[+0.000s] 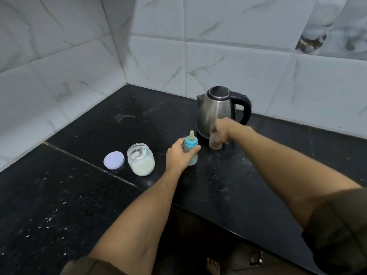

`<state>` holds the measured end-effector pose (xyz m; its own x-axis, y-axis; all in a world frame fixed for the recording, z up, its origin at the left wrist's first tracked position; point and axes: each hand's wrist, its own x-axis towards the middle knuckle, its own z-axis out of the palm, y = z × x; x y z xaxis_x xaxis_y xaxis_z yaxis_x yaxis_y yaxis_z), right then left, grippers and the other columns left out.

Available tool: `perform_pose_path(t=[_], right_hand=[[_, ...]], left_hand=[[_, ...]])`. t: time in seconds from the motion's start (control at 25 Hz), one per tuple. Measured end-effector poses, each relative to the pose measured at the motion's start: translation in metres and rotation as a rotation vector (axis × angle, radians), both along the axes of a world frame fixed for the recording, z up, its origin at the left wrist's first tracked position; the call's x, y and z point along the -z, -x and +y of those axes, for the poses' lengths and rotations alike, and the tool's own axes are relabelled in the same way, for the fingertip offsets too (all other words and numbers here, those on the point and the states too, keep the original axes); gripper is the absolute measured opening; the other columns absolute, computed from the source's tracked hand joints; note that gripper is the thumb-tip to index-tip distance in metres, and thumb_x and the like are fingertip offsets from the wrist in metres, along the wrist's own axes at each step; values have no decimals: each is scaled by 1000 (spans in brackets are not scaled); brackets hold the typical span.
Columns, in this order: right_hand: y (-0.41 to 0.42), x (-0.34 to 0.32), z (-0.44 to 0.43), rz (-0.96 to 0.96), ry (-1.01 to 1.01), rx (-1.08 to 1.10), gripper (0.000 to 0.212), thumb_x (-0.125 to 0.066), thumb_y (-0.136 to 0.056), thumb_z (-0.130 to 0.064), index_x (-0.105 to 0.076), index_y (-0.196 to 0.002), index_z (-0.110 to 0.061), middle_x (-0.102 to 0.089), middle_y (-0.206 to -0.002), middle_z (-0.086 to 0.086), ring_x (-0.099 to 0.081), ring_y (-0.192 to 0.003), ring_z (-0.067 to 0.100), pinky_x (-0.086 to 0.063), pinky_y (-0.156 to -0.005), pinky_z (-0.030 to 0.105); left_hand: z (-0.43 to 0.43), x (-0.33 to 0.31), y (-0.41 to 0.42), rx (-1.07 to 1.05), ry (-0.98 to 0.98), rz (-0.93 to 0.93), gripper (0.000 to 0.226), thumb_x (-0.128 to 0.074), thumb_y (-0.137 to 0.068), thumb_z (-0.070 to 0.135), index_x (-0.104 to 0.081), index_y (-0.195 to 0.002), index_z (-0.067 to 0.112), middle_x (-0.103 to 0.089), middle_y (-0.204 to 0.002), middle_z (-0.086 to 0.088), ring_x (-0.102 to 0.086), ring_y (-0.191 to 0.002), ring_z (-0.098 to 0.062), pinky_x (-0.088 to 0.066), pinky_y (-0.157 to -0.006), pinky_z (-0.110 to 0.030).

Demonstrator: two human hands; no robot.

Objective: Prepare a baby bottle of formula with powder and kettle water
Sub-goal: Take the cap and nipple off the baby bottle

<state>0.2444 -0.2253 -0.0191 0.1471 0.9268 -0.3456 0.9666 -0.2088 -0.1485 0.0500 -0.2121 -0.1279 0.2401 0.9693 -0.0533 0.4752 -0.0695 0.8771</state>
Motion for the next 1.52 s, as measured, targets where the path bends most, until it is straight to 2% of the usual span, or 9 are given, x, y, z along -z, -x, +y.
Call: perform_pose_path(t=[0.48, 0.64, 0.72, 0.84, 0.92, 1.08, 1.2, 1.32, 1.52], right_hand=[[6, 77, -20, -135, 157, 59, 39, -76, -69, -19, -73, -108, -16, -68, -108, 6, -67, -91, 26, -61, -75, 33], [7, 65, -12, -149, 222, 51, 61, -87, -70, -37, -68, -124, -19, -67, -120, 4, -67, -104, 28, -61, -89, 40], [10, 46, 1, -21, 132, 62, 75, -81, -74, -43, -59, -141, -20, -65, -131, 8, -67, -103, 28, -62, -85, 40], [33, 9, 21, 228, -60, 73, 82, -70, -81, -53, -45, -153, -23, -58, -138, 7, -66, -98, 26, -60, -63, 33], [53, -8, 30, 229, -107, 30, 77, -72, -80, -54, -53, -147, -20, -64, -130, 5, -70, -92, 25, -61, -59, 33], [72, -16, 34, 85, -104, -26, 44, -83, -78, -44, -75, -102, -9, -79, -81, 8, -73, -59, 22, -64, -62, 32], [72, -24, 37, 120, -124, -42, 42, -87, -78, -45, -78, -94, -7, -79, -81, 10, -78, -68, 25, -66, -69, 35], [71, -30, 39, 60, -142, -87, 44, -88, -74, -49, -80, -93, -10, -80, -79, 8, -72, -60, 18, -65, -72, 35], [64, -31, 35, 41, -210, -241, 38, -90, -77, -42, -78, -103, -16, -71, -92, -3, -68, -95, 20, -54, -80, 31]], left_hand=[[4, 17, 1, -19, -13, -30, 64, -83, -81, 56, -64, -132, 24, -73, -123, 11, -67, -114, -7, -54, -104, -39], [6, 11, 6, -26, -22, -35, 60, -85, -79, 53, -65, -129, 26, -73, -119, 13, -67, -111, -7, -55, -103, -38], [7, 8, 7, -31, -35, -33, 60, -86, -77, 55, -66, -127, 28, -74, -116, 13, -68, -109, -7, -55, -101, -39], [9, -4, 7, -14, -57, 8, 58, -85, -78, 56, -67, -125, 26, -74, -110, 12, -69, -105, -9, -56, -98, -41], [10, -15, 6, -3, -67, 21, 55, -84, -79, 55, -68, -121, 25, -74, -105, 11, -69, -101, -10, -57, -96, -40], [13, -30, 9, 11, -121, 31, 51, -84, -77, 58, -70, -114, 26, -74, -94, 11, -70, -93, -9, -59, -89, -39], [15, -36, 16, 17, -108, 60, 62, -88, -71, 60, -69, -119, 25, -74, -99, 10, -69, -97, -9, -58, -87, -32], [19, -35, 15, 29, -105, 117, 50, -88, -72, 57, -71, -103, 21, -72, -90, 8, -69, -91, -14, -58, -84, -37], [24, -35, 9, 45, -69, 117, 40, -90, -74, 49, -71, -98, 23, -73, -88, 7, -70, -89, -12, -60, -86, -41]])
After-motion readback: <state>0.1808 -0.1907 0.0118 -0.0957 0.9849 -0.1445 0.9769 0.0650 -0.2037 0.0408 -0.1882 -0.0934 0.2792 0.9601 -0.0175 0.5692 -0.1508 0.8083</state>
